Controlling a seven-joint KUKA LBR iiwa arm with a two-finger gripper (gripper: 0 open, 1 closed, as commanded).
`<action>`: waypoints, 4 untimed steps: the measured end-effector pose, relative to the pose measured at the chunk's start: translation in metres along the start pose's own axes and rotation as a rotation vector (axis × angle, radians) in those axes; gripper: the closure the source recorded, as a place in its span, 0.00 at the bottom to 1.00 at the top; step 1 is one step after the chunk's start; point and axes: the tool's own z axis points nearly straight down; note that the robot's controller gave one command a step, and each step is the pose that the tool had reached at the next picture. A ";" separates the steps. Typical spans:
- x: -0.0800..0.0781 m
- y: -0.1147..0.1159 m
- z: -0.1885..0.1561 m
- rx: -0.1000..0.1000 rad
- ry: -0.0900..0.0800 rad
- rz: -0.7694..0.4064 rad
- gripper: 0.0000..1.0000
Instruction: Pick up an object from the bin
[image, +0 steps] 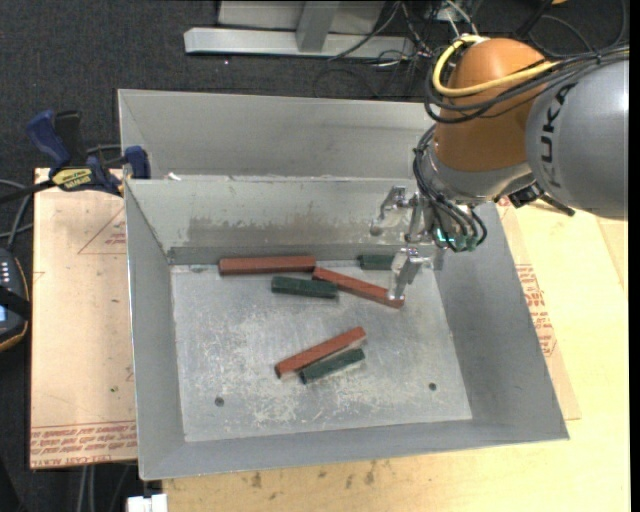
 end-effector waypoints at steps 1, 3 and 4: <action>-0.002 0.000 -0.005 0.000 -0.008 0.000 0.00; 0.001 0.005 0.121 0.002 -0.045 -0.260 1.00; 0.001 0.005 0.121 0.002 -0.045 -0.259 1.00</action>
Offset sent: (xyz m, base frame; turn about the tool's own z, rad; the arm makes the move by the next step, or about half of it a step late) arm -0.0110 0.0080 -0.1318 -0.1992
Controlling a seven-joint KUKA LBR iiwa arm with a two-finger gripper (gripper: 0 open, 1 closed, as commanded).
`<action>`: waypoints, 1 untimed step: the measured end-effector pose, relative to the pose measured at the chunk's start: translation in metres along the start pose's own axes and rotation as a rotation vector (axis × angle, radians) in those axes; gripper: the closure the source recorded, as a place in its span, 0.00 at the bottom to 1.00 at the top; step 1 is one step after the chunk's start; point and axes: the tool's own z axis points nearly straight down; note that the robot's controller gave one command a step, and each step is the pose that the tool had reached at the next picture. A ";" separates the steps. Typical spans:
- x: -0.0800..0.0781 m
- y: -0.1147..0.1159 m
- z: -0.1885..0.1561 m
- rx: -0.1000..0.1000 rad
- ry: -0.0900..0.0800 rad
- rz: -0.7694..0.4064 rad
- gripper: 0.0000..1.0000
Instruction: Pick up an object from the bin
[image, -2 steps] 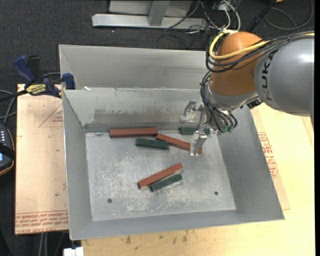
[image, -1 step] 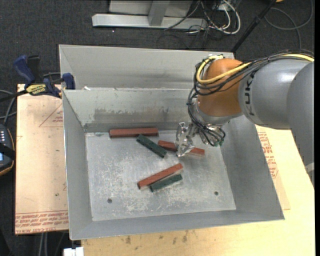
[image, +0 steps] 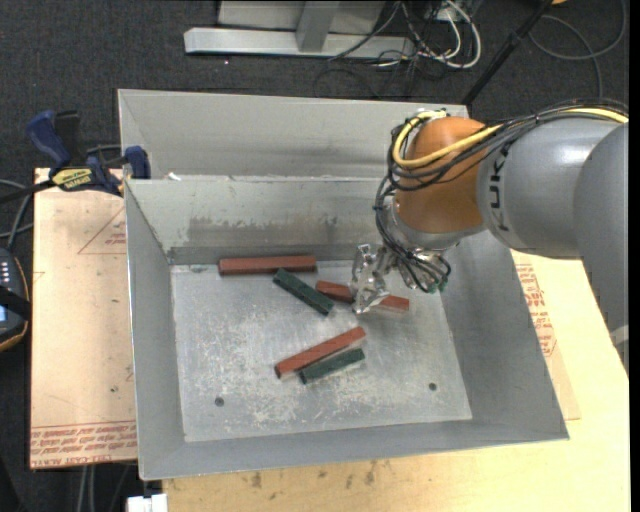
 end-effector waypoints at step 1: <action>0.009 0.007 -0.017 -0.005 0.029 -0.077 1.00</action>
Offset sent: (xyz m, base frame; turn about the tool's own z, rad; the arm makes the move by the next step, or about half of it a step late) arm -0.0117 0.0144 0.0445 -0.1650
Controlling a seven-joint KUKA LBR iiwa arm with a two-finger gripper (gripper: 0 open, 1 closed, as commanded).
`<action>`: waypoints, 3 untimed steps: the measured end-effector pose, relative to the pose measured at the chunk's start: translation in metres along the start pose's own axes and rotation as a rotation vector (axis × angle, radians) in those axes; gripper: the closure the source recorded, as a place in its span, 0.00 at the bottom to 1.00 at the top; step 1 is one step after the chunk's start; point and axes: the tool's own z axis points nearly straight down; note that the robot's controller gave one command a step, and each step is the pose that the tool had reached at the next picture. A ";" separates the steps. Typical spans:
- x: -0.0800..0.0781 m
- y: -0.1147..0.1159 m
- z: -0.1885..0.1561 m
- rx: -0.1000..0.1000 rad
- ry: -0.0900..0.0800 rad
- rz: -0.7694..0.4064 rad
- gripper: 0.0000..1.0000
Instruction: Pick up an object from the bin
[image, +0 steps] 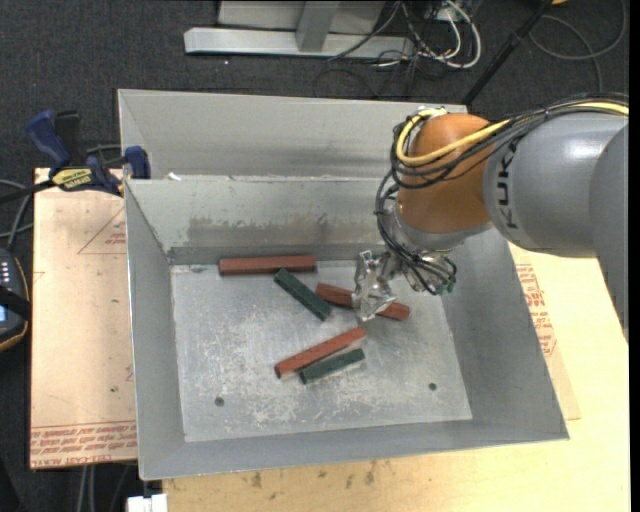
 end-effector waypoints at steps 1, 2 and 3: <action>-0.004 0.010 -0.028 -0.002 0.006 -0.085 0.00; -0.004 0.010 -0.028 -0.002 0.006 -0.085 0.00; 0.012 -0.004 0.021 0.003 -0.011 -0.065 1.00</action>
Offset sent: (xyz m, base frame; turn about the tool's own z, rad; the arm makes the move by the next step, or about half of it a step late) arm 0.0000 0.0000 0.0000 0.0000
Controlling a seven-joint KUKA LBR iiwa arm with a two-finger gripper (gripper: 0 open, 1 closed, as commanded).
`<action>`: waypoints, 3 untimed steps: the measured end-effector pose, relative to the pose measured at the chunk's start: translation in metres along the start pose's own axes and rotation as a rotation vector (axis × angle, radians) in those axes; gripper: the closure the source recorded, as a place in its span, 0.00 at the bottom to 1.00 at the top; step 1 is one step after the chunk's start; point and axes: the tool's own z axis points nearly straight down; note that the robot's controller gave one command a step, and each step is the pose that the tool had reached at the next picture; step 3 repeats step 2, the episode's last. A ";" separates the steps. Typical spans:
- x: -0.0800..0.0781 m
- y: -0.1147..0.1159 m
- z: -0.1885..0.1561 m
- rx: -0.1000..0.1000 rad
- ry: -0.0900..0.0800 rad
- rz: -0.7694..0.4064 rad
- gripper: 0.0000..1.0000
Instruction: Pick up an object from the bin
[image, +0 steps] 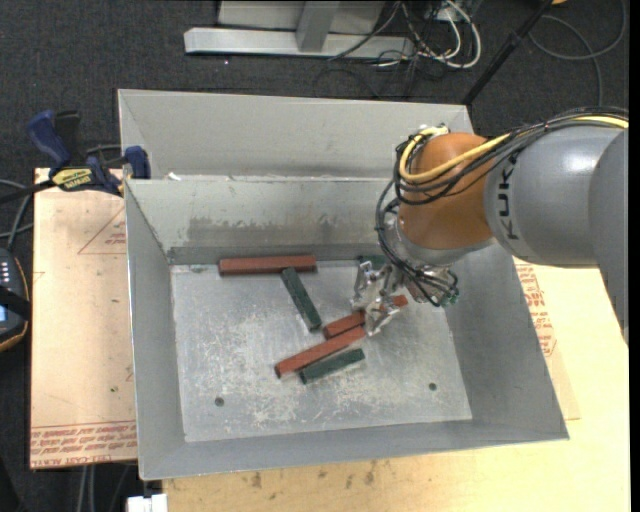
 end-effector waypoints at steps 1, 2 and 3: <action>0.000 0.000 0.000 0.000 0.000 0.000 1.00; -0.022 -0.021 -0.164 -0.002 0.012 -0.024 1.00; -0.022 -0.021 -0.164 -0.002 0.012 -0.024 1.00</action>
Offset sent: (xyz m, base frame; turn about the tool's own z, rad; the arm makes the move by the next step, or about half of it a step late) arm 0.0234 -0.0120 0.1619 -0.0271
